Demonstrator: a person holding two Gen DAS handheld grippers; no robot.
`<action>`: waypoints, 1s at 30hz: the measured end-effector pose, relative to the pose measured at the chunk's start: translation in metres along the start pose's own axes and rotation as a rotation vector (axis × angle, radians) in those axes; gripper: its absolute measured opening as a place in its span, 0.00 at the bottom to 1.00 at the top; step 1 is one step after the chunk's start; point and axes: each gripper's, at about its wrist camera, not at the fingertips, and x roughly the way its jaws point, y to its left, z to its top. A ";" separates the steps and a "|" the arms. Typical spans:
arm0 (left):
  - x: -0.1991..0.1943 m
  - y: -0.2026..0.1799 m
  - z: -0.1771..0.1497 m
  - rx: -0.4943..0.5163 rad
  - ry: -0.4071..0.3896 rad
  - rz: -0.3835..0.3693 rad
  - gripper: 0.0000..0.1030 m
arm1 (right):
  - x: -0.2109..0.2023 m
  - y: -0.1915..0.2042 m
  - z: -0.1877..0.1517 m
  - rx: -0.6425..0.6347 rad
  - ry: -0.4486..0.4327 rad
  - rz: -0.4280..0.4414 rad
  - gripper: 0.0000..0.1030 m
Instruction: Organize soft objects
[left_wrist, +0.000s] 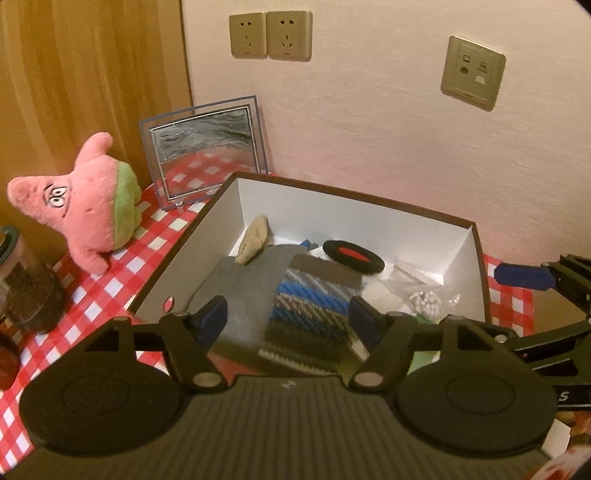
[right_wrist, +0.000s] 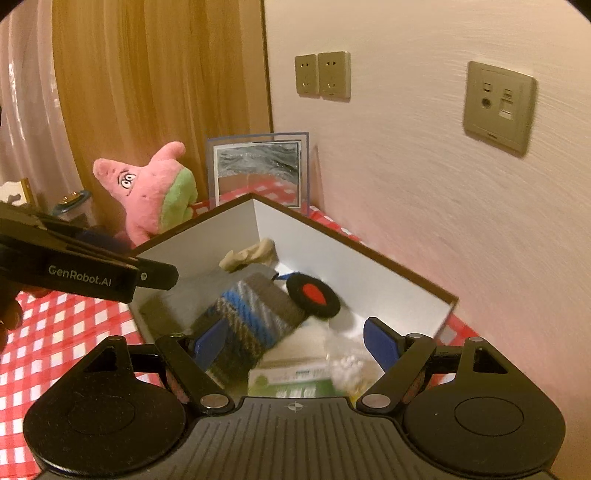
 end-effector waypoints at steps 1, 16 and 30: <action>-0.005 -0.001 -0.004 0.000 -0.004 0.004 0.69 | -0.005 0.001 -0.002 0.007 0.001 0.003 0.79; -0.114 0.010 -0.087 -0.030 -0.064 0.038 0.74 | -0.093 0.059 -0.053 0.094 -0.047 -0.010 0.79; -0.251 0.049 -0.226 -0.011 -0.006 0.088 0.74 | -0.197 0.188 -0.140 0.138 0.017 -0.011 0.79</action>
